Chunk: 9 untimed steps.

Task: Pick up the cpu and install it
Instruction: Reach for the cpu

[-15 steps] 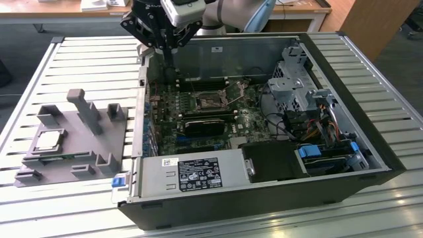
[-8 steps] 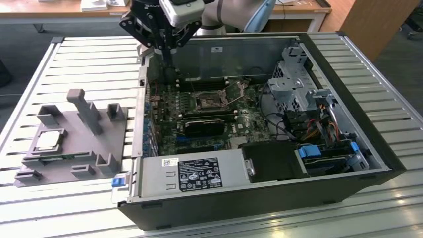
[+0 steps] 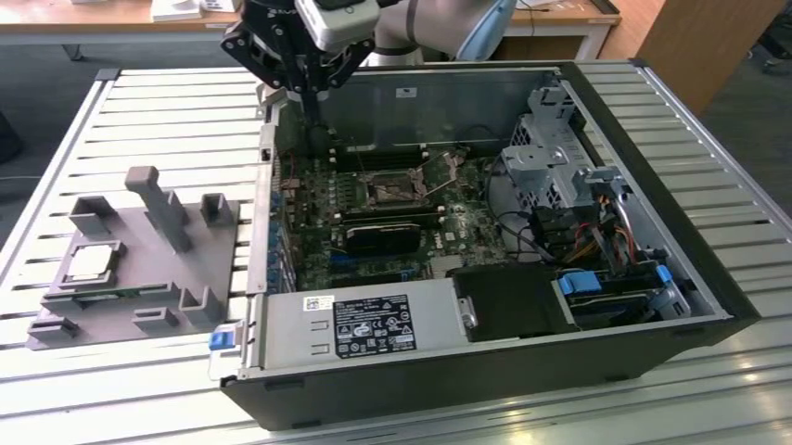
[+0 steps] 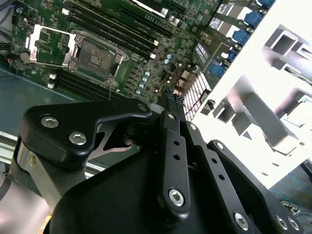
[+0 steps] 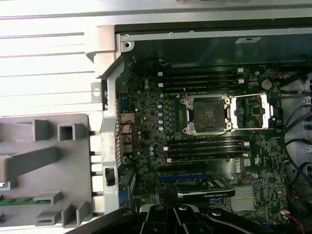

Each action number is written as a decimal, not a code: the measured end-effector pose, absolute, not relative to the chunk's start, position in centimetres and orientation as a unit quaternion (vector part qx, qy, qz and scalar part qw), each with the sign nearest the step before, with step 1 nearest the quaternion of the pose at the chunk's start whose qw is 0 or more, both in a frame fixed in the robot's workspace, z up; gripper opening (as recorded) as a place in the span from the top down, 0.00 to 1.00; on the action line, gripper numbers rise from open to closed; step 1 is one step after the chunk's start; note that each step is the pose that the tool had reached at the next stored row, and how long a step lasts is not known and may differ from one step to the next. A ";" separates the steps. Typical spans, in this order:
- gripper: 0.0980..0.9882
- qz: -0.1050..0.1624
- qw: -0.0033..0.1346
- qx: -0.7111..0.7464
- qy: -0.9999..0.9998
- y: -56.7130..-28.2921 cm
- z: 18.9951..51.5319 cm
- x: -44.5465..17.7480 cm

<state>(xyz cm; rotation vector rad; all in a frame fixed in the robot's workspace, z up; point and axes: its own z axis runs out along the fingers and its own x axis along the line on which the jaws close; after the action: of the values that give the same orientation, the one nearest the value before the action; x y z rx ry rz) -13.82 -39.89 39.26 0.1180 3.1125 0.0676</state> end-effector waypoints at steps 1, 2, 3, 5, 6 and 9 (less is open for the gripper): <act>0.99 0.022 0.013 0.038 0.999 -39.9 39.3 -13.8; 0.99 0.022 0.013 0.038 0.999 -39.9 39.3 -13.9; 0.99 0.022 0.013 0.038 0.999 -39.9 39.3 -13.9; 0.99 0.022 0.013 0.038 0.999 -39.9 39.2 -13.9; 0.99 0.022 0.013 0.038 0.999 -39.9 39.2 -14.0; 0.99 0.022 0.013 0.038 0.999 -39.9 39.2 -14.1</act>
<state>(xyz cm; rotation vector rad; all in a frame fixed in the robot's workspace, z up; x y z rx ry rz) -14.05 -39.89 39.24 0.1180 3.1125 0.0676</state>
